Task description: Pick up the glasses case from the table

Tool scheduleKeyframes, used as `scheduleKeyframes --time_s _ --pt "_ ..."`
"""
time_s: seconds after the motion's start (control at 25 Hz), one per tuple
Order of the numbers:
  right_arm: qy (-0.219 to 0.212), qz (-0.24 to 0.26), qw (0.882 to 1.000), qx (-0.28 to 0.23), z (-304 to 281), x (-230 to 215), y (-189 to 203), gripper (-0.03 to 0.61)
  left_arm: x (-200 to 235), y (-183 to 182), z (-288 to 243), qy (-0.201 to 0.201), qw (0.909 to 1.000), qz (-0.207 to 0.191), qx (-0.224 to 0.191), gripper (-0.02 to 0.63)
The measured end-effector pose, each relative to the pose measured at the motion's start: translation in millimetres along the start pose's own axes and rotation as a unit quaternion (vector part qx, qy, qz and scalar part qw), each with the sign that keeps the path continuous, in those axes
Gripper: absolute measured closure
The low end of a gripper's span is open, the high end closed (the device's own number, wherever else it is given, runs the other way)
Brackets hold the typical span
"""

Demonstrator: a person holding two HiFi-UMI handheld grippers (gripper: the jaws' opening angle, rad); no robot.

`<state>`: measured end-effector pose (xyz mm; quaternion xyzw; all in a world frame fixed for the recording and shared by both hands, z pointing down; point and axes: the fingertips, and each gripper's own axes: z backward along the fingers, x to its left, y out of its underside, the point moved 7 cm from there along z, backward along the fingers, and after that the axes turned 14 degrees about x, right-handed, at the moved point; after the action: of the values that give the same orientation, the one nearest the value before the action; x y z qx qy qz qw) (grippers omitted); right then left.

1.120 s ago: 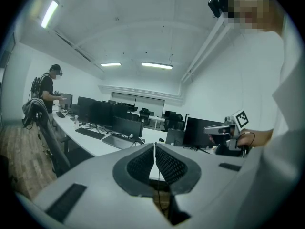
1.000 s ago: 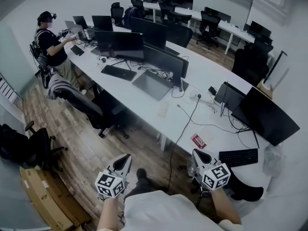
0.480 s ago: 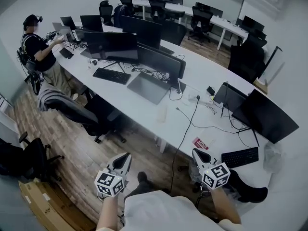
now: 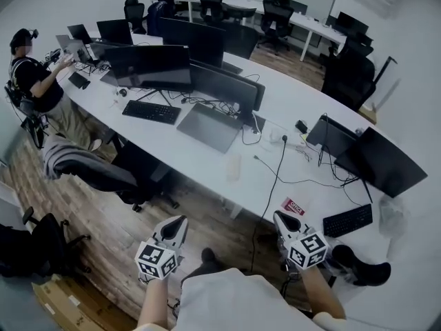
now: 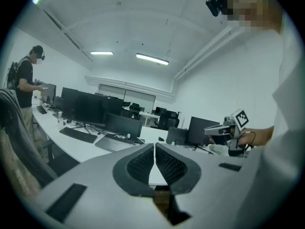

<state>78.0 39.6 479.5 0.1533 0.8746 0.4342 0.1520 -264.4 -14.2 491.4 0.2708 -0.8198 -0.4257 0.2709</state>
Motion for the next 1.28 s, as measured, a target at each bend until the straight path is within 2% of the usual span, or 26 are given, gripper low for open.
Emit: scheduleKeyframes --time_s 0.32,0.64,0.96,1.28 --pt "0.027 -0.023 0.999 0.007 -32 12 -16 0.581 51 -9 -11 0.032 0.9994 -0.009 0.010 0.603" --pt "0.039 -0.030 0.999 0.015 -59 27 -28 0.581 93 -15 -16 0.044 0.9988 -0.013 0.016 0.603" --pt "0.051 -0.035 0.998 0.024 -68 19 -34 0.581 103 -21 -32 0.056 0.9982 -0.009 0.018 0.603" --pt "0.048 -0.042 0.998 0.022 -79 -10 -42 0.581 105 -33 -56 0.054 0.9982 -0.008 0.026 0.603"
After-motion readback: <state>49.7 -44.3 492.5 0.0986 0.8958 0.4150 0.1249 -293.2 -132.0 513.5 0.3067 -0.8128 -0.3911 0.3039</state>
